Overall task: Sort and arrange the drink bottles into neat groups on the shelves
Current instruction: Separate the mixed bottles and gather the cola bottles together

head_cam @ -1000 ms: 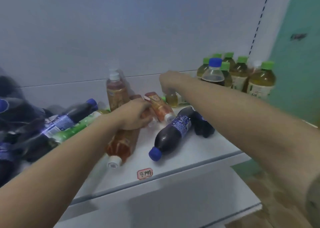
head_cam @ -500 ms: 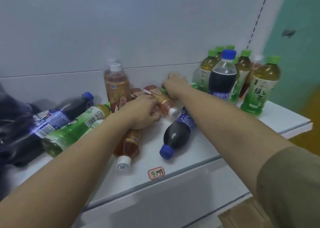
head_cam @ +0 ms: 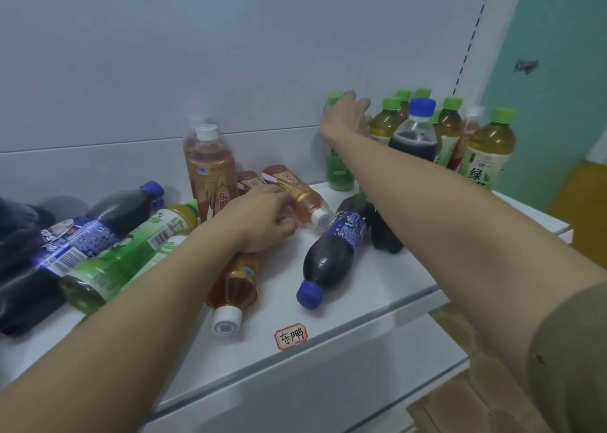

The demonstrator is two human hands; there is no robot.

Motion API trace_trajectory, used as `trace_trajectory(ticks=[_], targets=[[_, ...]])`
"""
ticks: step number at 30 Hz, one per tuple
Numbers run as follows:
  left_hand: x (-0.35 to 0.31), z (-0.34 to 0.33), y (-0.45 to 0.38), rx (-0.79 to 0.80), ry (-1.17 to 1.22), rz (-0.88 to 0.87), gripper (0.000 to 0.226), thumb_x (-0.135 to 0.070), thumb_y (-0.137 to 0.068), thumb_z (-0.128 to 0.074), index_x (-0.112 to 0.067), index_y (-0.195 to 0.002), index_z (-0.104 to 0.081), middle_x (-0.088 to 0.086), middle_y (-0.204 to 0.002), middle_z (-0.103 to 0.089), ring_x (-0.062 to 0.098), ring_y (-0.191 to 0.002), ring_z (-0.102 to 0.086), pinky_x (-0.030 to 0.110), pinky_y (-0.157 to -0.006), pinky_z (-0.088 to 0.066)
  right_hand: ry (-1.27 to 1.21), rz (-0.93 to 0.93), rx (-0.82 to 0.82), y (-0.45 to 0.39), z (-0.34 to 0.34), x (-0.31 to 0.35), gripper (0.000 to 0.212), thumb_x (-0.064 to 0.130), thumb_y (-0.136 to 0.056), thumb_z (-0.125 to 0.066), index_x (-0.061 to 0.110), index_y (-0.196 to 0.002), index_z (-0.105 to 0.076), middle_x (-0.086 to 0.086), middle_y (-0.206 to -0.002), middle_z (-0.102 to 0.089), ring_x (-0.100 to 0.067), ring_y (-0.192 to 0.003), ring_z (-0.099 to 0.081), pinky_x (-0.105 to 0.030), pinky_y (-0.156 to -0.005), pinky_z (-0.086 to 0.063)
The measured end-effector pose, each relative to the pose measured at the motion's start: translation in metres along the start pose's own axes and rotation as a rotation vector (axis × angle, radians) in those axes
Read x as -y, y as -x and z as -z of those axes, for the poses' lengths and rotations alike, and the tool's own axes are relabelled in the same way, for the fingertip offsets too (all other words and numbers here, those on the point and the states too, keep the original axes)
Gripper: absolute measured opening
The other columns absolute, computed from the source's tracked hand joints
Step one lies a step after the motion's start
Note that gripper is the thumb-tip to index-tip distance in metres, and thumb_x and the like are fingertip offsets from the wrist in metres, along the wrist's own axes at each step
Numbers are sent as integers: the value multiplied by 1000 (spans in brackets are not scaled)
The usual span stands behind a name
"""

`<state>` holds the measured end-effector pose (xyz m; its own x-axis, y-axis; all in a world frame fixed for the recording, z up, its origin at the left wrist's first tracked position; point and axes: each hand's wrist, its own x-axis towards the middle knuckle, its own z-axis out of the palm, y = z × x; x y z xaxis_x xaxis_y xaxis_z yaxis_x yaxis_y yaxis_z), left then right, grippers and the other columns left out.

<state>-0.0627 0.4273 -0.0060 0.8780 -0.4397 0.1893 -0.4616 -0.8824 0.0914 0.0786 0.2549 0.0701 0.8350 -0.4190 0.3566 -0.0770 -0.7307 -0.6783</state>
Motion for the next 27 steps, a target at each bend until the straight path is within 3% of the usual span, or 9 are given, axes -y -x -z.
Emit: trace_trajectory(ticks=[7, 10, 16, 19, 24, 27], targets=[[0, 0, 1, 2, 0, 1, 49, -42, -94, -55, -17, -136, -58, 4, -140, -57, 23, -131, -49, 45, -108, -45, -51, -84, -2, 2, 5, 6, 55, 19, -99, -55, 10, -147, -31, -17, -145, -36, -43, -128, -48, -44, -90, -46], [1, 0, 2, 5, -4, 2, 48, -41, -94, -55, -16, -135, -59, 5, -138, -57, 23, -130, -50, 45, -107, -45, 9, -35, 16, 7, 10, 11, 66, 12, -94, -56, 15, -150, -21, -19, -140, -40, -43, -121, -49, -43, -80, -41], [1, 1, 2, 9, -1, -1, 53, -43, -94, -56, -17, -140, -56, 5, -142, -56, 24, -132, -48, 45, -109, -44, 142, 46, 52, 12, 19, 17, 72, 10, -87, -64, 16, -148, -26, -20, -144, -35, -37, -125, -41, -43, -77, -41], [2, 1, 2, 18, -3, -2, 56, -44, -94, -56, -18, -143, -54, 5, -145, -54, 24, -134, -48, 44, -111, -43, 209, 98, 58, 12, 25, 17, 70, 12, -86, -64, 18, -147, -29, -19, -145, -32, -37, -127, -39, -43, -84, -49], [1, 1, 3, 11, -3, 2, 55, -44, -94, -57, -17, -142, -55, 5, -144, -55, 23, -134, -48, 44, -110, -43, 261, 159, 58, 17, 32, 14, 65, 16, -87, -65, 20, -145, -34, -16, -146, -30, -38, -130, -37, -40, -83, -37], [0, 1, 3, 5, 3, -1, 52, -43, -94, -57, -18, -140, -56, 5, -143, -56, 24, -133, -49, 44, -109, -44, 256, 209, 89, 24, 31, 8, 61, 14, -88, -63, 18, -143, -37, -16, -145, -31, -40, -132, -37, -43, -92, -43]])
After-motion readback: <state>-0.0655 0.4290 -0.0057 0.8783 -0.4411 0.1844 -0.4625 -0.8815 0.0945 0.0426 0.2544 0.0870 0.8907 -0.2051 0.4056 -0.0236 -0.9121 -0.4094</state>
